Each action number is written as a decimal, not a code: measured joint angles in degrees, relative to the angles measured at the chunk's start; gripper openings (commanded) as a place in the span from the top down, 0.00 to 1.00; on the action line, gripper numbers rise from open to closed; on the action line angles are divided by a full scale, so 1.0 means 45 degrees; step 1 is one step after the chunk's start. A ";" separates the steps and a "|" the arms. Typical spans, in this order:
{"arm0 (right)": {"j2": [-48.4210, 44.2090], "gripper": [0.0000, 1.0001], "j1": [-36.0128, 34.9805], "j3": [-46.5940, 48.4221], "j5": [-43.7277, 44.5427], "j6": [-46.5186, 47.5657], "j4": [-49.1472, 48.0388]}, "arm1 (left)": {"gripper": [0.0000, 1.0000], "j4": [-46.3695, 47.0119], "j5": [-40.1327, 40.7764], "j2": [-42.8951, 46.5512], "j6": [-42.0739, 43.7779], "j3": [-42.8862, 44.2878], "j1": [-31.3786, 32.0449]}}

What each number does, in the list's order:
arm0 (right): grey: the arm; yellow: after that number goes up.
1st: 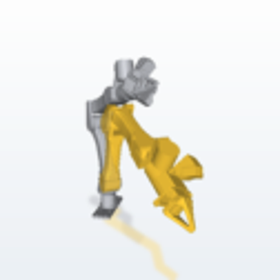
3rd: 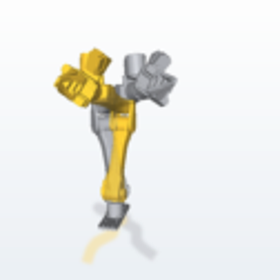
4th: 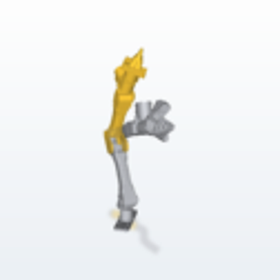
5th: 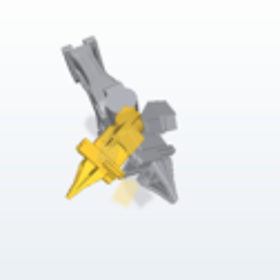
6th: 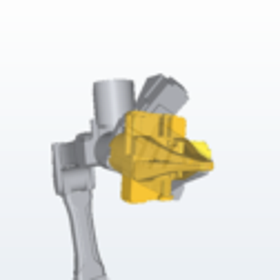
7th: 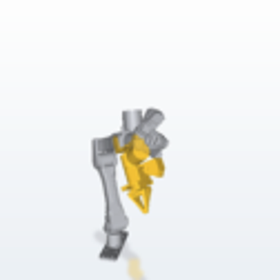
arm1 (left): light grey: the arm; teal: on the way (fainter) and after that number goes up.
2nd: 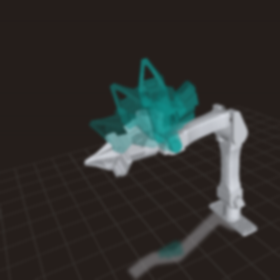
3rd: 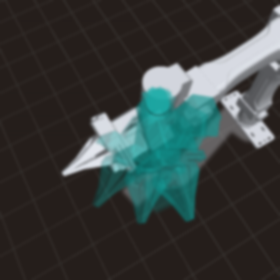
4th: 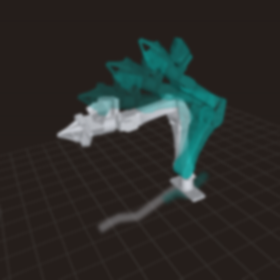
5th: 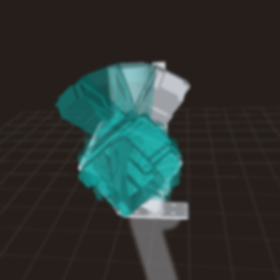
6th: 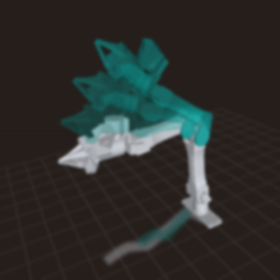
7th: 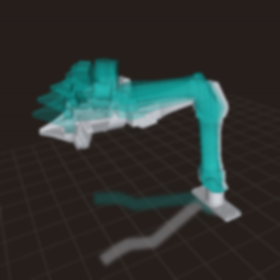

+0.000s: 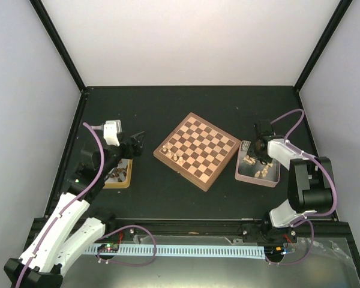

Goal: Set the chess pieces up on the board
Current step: Pick up the chess piece from the storage box, then place the chess piece on the chessboard.

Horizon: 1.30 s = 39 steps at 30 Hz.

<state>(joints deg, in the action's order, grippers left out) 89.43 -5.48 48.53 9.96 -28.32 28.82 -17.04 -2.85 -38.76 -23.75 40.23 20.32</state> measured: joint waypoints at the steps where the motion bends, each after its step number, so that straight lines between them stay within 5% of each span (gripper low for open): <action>1: 0.0000 0.88 0.0005 0.0010 0.0000 0.0034 -0.0015 | 0.04 0.0000 0.0000 0.0000 0.0000 0.0000 0.0000; 20: -0.1467 0.90 -0.0277 0.0578 -0.0092 -0.0068 0.1025 | 0.04 0.0000 0.0000 -0.0010 0.0000 0.0000 0.0000; 29: -0.1651 0.89 -0.3657 0.2239 -0.0267 -0.0563 0.1933 | 0.04 0.0087 0.0010 -0.0248 -0.0117 -0.0015 0.0000; 39: 0.2050 0.89 -0.7072 0.6091 -0.0685 -0.0937 0.1768 | 0.04 0.0083 0.0015 -0.0189 -0.0189 -0.0107 0.0000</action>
<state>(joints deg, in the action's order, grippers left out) 98.65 -37.30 75.94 6.87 -32.53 36.77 -16.67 -2.79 -39.62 -24.60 39.75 20.32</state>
